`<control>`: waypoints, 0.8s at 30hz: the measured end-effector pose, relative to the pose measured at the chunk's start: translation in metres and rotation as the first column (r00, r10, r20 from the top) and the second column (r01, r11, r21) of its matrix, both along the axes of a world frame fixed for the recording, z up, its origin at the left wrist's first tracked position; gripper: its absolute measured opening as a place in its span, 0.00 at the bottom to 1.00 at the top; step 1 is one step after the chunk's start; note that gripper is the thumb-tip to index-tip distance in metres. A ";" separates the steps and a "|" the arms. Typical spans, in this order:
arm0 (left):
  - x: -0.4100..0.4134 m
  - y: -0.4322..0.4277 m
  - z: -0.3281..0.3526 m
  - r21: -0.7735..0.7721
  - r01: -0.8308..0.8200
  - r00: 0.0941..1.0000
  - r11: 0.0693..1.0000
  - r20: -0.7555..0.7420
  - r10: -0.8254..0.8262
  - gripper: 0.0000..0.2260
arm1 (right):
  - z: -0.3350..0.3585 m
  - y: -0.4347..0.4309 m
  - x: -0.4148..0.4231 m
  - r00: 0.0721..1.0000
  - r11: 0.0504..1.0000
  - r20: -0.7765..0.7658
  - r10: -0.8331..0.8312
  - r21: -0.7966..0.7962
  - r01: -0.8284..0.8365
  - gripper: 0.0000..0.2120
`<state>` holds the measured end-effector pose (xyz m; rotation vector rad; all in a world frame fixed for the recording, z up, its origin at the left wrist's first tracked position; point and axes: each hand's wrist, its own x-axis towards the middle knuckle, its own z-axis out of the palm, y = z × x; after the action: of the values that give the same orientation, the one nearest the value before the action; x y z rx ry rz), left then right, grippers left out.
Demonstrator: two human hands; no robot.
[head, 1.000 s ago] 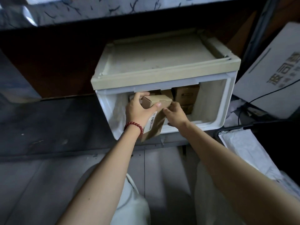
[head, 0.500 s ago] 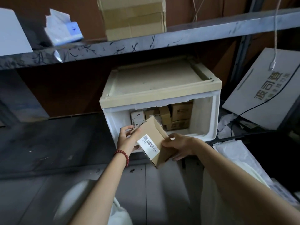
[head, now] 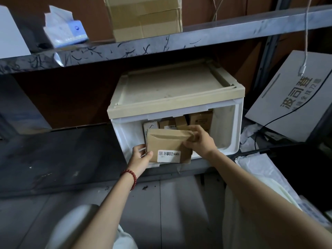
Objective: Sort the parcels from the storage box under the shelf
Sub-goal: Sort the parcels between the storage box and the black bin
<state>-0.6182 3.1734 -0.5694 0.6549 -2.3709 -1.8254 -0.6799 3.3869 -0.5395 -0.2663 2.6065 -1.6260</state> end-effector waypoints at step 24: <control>0.000 0.007 0.004 -0.202 0.019 1.000 0.979 0.000 -0.019 0.33 | -0.014 -0.009 -0.015 0.866 0.951 0.460 0.198 -0.304 -0.056 0.23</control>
<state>-0.6182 3.1804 -0.5653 0.6086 -2.5250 -1.5605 -0.6948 3.3774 -0.5535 -0.0285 1.9467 -1.7398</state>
